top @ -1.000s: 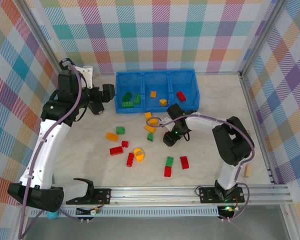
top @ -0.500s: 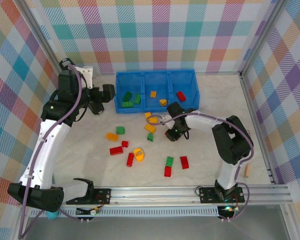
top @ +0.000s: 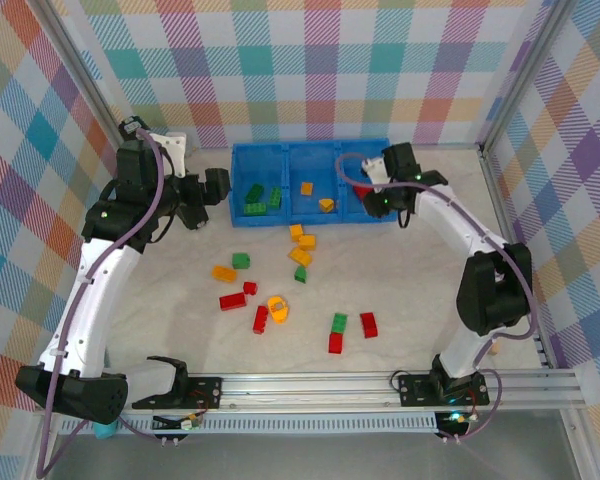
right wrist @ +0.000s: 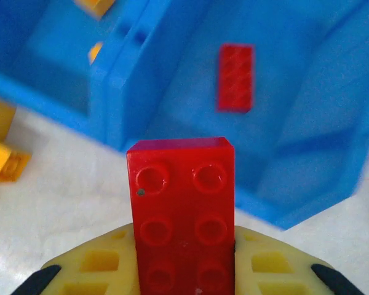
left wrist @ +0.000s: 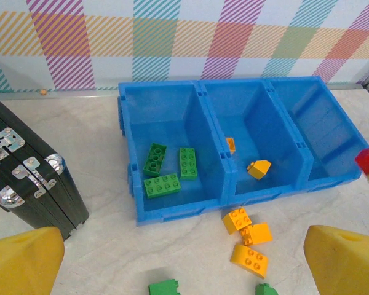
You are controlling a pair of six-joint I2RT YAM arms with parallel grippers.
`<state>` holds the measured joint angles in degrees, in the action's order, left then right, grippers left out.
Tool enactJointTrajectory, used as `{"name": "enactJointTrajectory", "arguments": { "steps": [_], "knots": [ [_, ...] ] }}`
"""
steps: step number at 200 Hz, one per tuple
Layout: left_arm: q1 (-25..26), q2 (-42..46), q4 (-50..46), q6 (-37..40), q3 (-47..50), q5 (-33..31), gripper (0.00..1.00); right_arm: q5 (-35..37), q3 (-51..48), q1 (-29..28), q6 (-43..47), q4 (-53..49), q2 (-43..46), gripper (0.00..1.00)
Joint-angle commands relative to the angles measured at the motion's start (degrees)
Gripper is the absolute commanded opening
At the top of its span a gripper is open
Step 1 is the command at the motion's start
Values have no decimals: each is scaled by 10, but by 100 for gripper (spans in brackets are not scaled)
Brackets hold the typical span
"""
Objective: Sort the legos into containers by color
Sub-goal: Place the lego in the container.
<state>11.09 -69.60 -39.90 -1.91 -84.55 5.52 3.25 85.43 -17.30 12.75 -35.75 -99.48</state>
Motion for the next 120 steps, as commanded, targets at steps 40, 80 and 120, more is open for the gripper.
{"name": "enactJointTrajectory", "arguments": {
  "steps": [40,80,120],
  "knots": [
    [-1,-11,6,8,0,2,100,56,148,8,-25,12,-150,22],
    [-2,-15,5,12,3,-1,100,86,216,7,-11,9,-227,22],
    [-2,-14,6,17,6,-10,100,107,245,5,30,26,-280,26]
  ]
}}
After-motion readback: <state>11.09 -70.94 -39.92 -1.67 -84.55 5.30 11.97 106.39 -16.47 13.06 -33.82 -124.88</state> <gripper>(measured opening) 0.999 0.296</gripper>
